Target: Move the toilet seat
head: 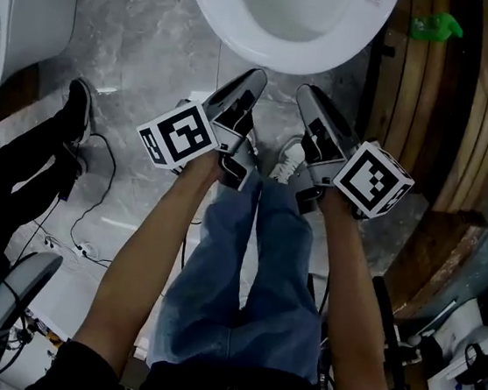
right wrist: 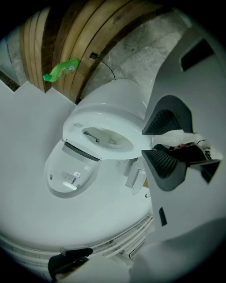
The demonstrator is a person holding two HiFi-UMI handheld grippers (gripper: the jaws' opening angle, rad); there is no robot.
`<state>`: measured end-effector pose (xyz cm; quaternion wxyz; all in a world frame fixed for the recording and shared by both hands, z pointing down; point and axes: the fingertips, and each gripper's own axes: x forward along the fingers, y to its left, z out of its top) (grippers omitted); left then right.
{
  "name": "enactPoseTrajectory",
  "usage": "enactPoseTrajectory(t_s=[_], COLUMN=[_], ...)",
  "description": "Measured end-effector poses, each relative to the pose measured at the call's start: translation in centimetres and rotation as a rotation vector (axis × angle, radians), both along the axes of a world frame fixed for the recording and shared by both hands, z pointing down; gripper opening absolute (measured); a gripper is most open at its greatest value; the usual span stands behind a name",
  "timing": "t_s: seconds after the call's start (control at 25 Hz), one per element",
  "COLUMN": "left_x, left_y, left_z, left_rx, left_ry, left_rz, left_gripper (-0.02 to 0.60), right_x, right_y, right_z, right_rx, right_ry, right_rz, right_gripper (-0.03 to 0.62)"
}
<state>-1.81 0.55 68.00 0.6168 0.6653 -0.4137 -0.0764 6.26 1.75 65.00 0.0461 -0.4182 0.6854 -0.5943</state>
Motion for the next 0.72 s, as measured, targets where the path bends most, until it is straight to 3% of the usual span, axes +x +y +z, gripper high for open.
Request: enactPoseTrajectory(t_s=[0.12,0.48,0.72], left_x=[0.1,0.5,0.8], left_y=[-0.5,-1.0,-1.3], left_z=[0.5,1.4,1.1], left_rx=[0.006,0.041,0.06], left_ry=[0.039,0.077,0.099], left_rz=[-0.002,0.024,0.017], left_gripper=[0.111,0.182,0.189], right_x=[-0.3,-0.9,-1.0], right_y=[-0.4,-2.0,-3.0], right_z=[0.7,2.3,3.1], right_rx=[0.011,0.059,0.058], right_ry=[-0.023,-0.074,-0.082], right_rz=[0.01,0.031,0.054], right_gripper=[0.121,0.188,0.21])
